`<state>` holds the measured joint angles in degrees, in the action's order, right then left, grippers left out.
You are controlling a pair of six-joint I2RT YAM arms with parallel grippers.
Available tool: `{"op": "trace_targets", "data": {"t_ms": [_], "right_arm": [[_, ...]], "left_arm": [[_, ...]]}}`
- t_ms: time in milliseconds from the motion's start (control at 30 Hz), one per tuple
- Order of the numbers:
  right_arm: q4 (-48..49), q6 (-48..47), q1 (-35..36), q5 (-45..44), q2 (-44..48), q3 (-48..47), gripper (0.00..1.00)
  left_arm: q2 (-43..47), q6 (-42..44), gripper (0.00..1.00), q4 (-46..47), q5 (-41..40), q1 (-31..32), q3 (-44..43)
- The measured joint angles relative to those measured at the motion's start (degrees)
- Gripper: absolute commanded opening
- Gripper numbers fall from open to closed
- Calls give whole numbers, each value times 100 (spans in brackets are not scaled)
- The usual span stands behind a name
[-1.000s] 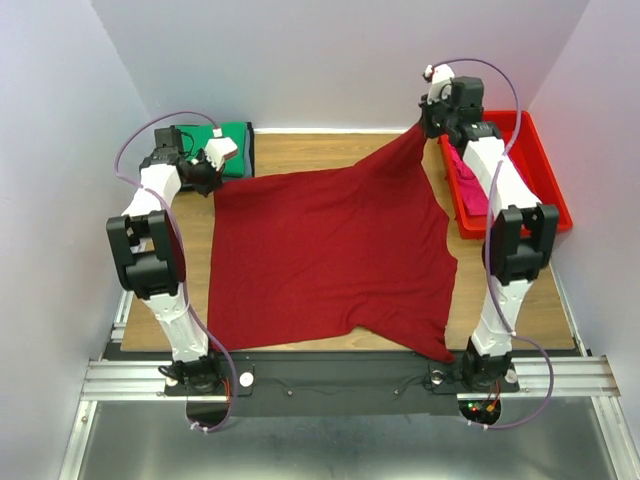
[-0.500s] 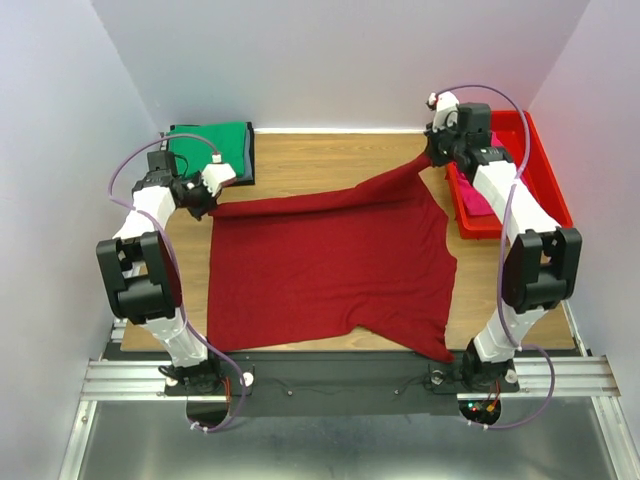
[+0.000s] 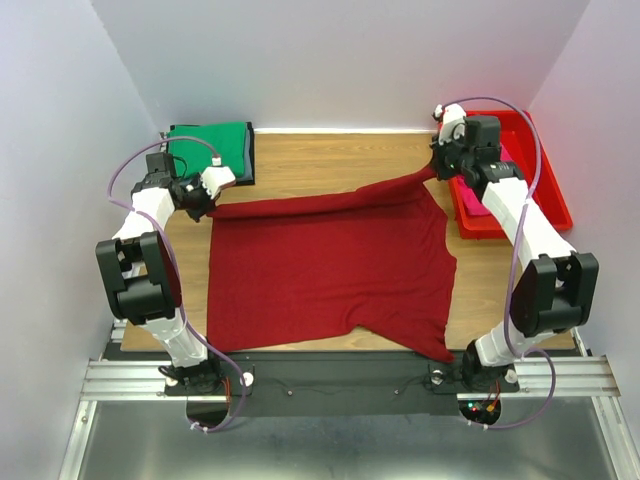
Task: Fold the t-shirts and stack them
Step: Fold the tshirt
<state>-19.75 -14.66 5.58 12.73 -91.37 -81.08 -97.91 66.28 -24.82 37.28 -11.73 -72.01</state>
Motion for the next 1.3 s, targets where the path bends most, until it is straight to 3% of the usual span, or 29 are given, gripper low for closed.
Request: {"op": "trace_targets", "data": {"t_ms": [733, 1300], "right_arm": [[-457, 9, 0, 404, 1113, 2131, 1], [-1296, -55, 4, 929, 1786, 2549, 1]], "left_arm": [[-13, 584, 0, -44, -208, 0, 715], [-90, 605, 0, -28, -286, 2, 717]]}}
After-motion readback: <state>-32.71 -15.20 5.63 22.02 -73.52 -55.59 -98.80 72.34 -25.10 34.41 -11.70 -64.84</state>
